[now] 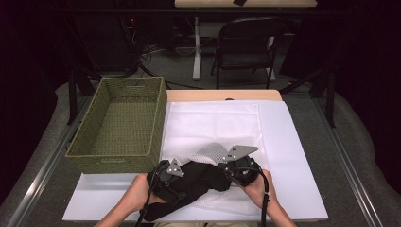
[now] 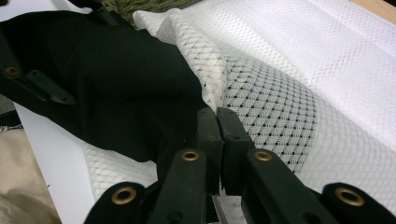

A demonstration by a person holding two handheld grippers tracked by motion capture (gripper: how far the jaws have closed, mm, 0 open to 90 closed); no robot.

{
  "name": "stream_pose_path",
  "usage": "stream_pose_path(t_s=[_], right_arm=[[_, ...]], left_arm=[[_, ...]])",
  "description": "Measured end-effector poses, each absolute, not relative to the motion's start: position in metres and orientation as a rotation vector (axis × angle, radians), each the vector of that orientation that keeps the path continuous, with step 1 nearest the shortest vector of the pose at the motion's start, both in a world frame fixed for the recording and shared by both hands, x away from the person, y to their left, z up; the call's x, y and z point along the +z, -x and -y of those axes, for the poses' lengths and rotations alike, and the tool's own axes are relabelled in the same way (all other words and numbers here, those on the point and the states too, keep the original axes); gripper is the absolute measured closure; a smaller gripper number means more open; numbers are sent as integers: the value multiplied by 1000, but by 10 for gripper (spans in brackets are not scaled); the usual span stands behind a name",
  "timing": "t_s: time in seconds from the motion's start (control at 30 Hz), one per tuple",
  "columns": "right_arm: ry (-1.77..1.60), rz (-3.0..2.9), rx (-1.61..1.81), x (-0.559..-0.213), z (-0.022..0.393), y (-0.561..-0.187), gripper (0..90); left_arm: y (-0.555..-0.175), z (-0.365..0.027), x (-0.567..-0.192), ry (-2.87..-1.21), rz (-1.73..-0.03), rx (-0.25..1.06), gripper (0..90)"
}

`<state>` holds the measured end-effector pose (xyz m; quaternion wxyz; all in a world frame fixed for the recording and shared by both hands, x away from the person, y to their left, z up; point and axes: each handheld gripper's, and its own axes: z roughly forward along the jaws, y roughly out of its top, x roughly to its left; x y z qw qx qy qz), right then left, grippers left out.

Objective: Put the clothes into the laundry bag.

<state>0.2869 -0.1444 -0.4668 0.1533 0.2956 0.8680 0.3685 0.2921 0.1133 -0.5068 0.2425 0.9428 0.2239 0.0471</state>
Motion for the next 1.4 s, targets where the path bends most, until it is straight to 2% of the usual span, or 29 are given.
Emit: stream_pose_path(t_s=[0.17,0.37,0.5,0.7,0.8,0.97,1.13,1.23,1.4], right_arm=[[-850,-2491,1052,-468,144,-287,885],[-853,-2481,1050,-468,144,-287,885],[-853,-2467,1053,-466,144,-285,885],[-847,-2454,1076,-463,142,-284,886],[-842,-2430,1104,-459,142,-281,886],[-835,-2386,1184,-448,142,-278,890],[-838,-2423,1190,-453,139,-280,890],[-847,-2456,1149,-461,139,-281,889],[-873,-2458,1142,-465,144,-284,888]], left_arm=[[-295,-110,-514,-2587,-594,110,226],[-287,-106,-519,-2639,-483,257,429],[-286,-107,-519,-2627,-482,264,548],[-284,-108,-517,-2583,-546,272,616],[-288,-106,-508,-2570,-602,224,621],[-296,-93,-484,-2476,-755,250,624],[-306,-80,-506,-2463,-823,236,609],[-306,-78,-511,-2478,-799,248,549],[-303,-84,-501,-2509,-750,229,325]])
